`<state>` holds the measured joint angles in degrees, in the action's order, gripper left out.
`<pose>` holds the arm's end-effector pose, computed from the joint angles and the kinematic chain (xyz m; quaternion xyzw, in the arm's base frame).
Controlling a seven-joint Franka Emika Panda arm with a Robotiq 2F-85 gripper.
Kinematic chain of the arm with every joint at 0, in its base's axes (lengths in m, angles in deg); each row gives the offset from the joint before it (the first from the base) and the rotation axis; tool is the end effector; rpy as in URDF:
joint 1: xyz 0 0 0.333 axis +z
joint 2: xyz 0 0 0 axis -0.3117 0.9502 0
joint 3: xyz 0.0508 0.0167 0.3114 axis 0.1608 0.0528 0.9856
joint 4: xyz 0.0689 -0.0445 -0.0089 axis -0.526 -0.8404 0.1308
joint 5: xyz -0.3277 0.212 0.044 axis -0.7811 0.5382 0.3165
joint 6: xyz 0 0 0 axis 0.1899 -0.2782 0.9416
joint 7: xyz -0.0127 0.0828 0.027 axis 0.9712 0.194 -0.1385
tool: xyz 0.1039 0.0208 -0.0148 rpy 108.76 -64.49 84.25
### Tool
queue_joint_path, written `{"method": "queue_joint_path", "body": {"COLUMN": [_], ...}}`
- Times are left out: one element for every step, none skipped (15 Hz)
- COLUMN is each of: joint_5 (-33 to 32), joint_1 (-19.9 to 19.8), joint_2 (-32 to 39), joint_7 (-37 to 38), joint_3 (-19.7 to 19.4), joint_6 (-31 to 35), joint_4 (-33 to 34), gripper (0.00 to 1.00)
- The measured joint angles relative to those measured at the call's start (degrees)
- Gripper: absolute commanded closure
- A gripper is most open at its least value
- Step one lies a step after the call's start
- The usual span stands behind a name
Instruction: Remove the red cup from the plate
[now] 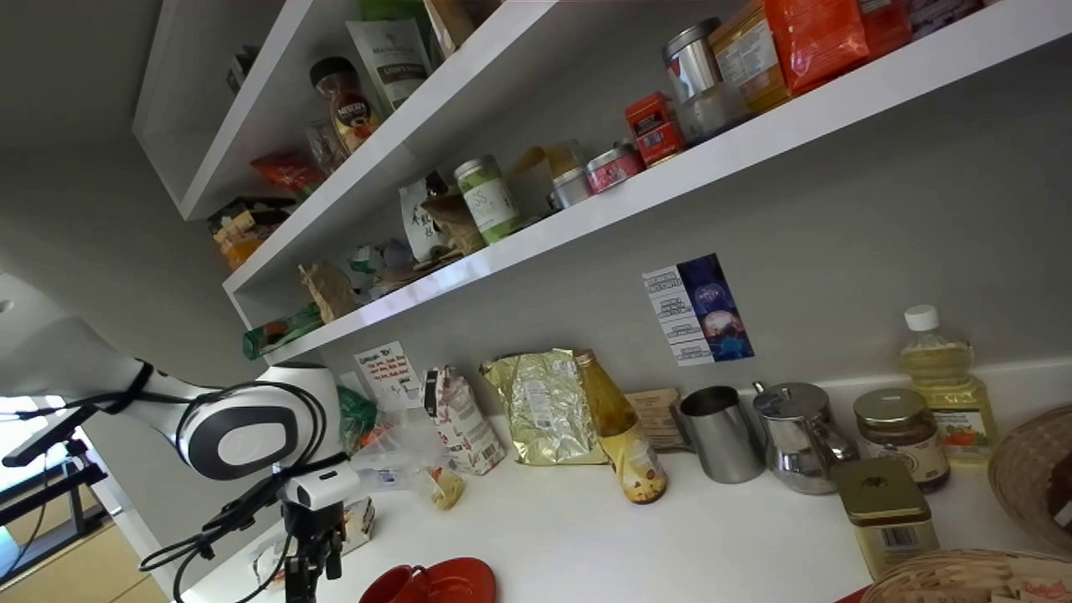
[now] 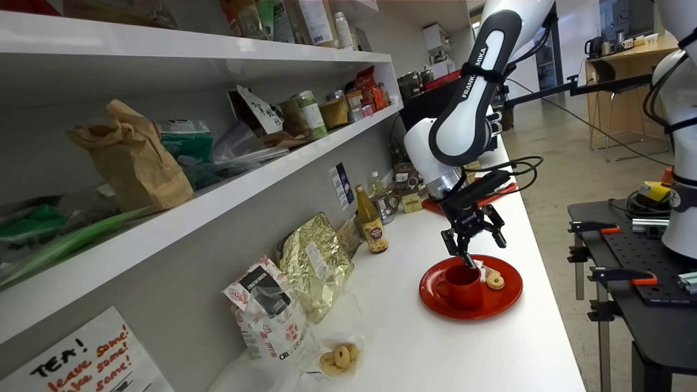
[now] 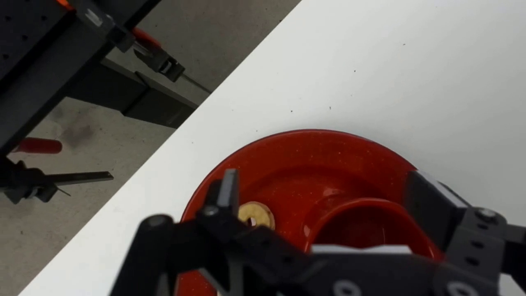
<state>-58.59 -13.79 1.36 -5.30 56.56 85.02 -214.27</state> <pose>0.4612 0.0923 0.2194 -0.9100 0.3736 0.1777 0.0277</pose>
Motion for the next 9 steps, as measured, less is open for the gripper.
{"method": "queue_joint_path", "body": {"joint_5": [0.00,0.00,0.00,0.00,0.00,0.00,-0.01,-0.01,-0.02], "joint_1": [0.05,0.08,0.08,0.08,0.08,0.07,0.06,0.01,-0.14], "joint_2": [0.33,0.62,0.89,1.08,1.20,1.26,1.27,1.27,1.34], "joint_7": [0.65,1.21,1.62,1.84,2.06,2.34,2.56,2.67,2.68], "joint_3": [-0.23,-0.51,-0.83,-1.20,-1.64,-2.14,-2.64,-3.10,-3.61], "joint_6": [0.03,0.03,0.03,0.03,0.03,0.03,0.03,0.03,0.02], "joint_4": [0.15,0.30,0.44,0.57,0.69,0.83,0.98,1.13,1.43], "gripper": [0.00,0.00,0.00,0.00,0.00,0.00,0.00,0.00,0.00]}}
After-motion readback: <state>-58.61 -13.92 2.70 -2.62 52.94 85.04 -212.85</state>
